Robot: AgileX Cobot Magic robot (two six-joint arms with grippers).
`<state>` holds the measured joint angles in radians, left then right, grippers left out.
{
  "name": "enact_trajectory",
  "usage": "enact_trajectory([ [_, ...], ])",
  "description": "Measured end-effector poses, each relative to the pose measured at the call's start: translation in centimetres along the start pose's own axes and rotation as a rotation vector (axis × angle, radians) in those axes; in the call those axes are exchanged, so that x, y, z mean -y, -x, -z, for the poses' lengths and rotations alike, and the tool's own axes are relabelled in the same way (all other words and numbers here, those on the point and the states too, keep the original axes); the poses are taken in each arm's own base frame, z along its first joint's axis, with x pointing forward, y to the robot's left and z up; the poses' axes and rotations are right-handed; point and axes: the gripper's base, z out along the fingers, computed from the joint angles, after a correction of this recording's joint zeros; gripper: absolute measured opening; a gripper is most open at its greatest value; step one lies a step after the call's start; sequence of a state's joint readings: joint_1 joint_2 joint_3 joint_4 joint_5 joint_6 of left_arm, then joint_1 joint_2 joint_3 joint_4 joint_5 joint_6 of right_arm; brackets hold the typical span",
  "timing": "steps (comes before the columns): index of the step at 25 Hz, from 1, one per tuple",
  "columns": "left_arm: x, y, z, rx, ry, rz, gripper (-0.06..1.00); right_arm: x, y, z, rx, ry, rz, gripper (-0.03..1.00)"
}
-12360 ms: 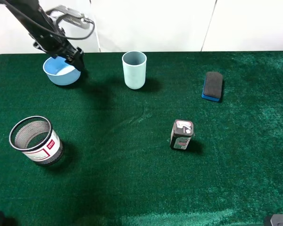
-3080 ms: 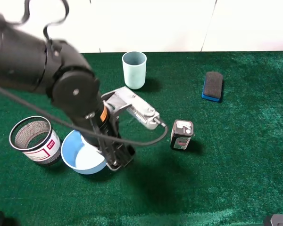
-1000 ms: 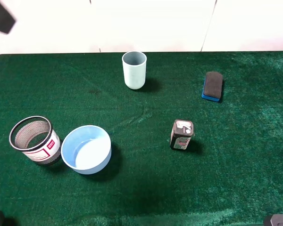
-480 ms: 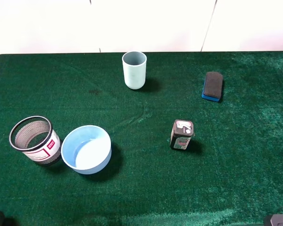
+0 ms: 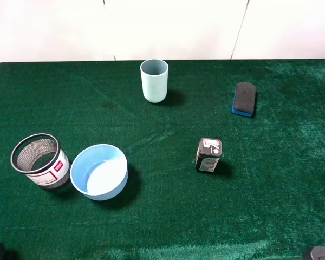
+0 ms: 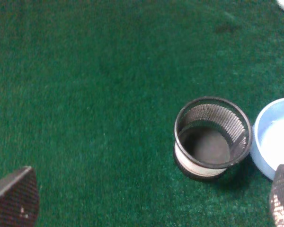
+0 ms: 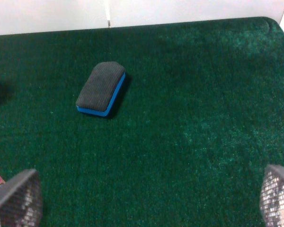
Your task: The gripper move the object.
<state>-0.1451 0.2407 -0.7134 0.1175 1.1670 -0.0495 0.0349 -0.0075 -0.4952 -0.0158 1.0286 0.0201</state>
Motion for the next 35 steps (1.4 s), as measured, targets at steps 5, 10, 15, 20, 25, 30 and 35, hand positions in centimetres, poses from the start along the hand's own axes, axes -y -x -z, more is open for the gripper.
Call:
enact_trajectory([
  [5,0.4,-3.0,-0.8,0.103,0.045,0.063,0.99,0.0,0.0,0.0,0.000,0.000,0.000,0.69],
  [10,0.9,-4.4,-2.0,0.163,0.038,0.048,0.99,0.0,0.0,0.0,0.000,0.000,0.000,0.69],
  [15,1.1,-4.6,-2.3,0.151,0.026,0.048,0.99,0.0,0.0,0.0,0.000,0.001,0.000,0.69],
  [20,1.1,-4.6,-2.3,0.151,0.023,0.048,0.99,0.0,0.0,0.0,0.000,0.001,0.000,0.69],
  [25,1.1,-4.6,-2.3,0.151,0.023,0.047,0.99,0.0,0.0,0.0,0.000,0.001,0.000,0.69],
  [30,1.1,-4.6,-2.3,0.151,0.023,0.047,0.99,0.0,0.0,0.0,0.000,0.001,0.000,0.69],
  [35,1.1,-4.6,-2.3,0.151,0.023,0.047,0.99,0.0,0.0,0.0,0.000,0.001,0.000,0.69],
])
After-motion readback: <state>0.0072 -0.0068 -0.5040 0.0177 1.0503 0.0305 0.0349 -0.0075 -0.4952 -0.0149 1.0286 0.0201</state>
